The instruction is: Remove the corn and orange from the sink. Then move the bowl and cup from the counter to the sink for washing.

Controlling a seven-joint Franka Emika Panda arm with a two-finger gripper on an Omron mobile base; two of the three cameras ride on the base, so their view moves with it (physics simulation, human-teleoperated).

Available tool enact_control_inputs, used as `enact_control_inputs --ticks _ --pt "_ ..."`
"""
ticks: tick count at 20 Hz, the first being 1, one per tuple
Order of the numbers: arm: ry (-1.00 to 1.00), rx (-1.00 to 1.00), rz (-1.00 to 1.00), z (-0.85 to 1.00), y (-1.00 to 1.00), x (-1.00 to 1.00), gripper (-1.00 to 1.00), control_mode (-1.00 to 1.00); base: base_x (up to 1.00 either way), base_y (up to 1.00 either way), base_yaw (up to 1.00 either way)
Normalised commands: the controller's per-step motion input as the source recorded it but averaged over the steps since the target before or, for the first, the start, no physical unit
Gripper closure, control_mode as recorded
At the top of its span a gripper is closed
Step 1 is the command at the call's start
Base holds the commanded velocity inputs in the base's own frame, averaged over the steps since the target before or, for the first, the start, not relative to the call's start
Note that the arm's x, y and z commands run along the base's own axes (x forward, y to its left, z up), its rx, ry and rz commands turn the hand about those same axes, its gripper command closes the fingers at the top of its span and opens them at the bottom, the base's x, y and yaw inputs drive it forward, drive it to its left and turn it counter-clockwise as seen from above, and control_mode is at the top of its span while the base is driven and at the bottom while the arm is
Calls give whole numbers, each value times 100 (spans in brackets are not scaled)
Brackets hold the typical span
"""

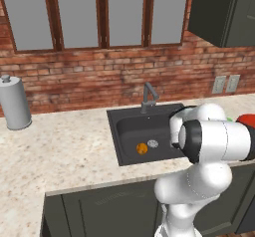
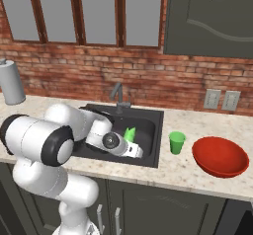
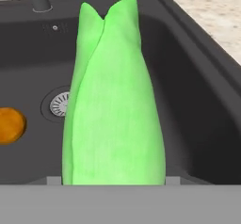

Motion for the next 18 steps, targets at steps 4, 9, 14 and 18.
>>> enact_control_inputs --ticks 4,9,14,18 --pt "7 0 2 47 -8 -15 100 -100 0 0 0" --pt "5 0 3 54 -5 -3 100 -100 0 0 0" --pt "3 0 6 56 -7 -3 100 -100 0 0 0" --pt "9 0 5 50 -10 -17 100 -100 0 0 0"
